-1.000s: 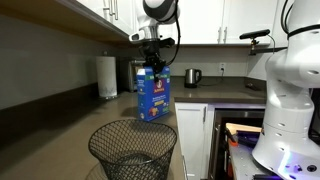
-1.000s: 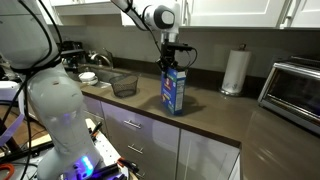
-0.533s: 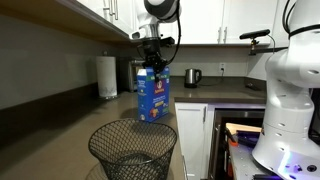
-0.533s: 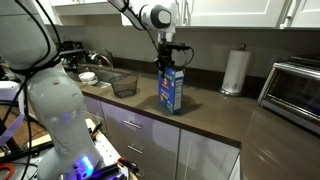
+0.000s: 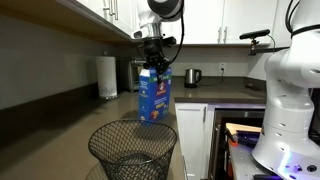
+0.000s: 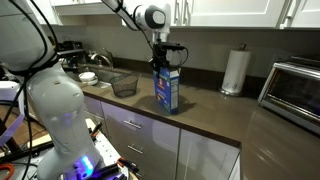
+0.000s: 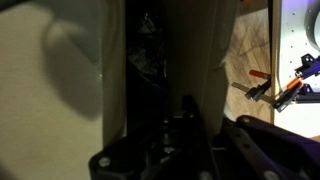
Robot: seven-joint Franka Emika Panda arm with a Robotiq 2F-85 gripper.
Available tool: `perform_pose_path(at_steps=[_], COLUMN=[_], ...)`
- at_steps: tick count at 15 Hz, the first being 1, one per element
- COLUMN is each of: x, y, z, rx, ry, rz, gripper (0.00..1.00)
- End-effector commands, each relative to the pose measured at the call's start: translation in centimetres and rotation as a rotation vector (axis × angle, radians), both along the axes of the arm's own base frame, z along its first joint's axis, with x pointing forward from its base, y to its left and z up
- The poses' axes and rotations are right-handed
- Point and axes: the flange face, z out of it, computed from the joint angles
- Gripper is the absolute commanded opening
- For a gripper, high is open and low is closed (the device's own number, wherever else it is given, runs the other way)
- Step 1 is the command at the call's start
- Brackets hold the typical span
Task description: Move the blue box to the left
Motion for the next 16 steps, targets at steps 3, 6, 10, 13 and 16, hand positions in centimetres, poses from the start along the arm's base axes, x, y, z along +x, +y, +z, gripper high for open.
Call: perform_pose_path(at_steps=[3,6,10,13,16], x=[-1.5,-1.8,-2.0,-2.2,-2.4], y=[0.8,1.0,1.4,1.5,1.6], z=[0.2,0.3,0.3,0.3,0.4], rx=[-0.025,-0.033,-0.033,-0.037,-0.054], ry=[0.013,0.023,0.044,0.054,0.062], rz=[0.155,0.227,0.3,0.34,0.365], gripper=[0.05,0.05,0.05,0.05,0.05])
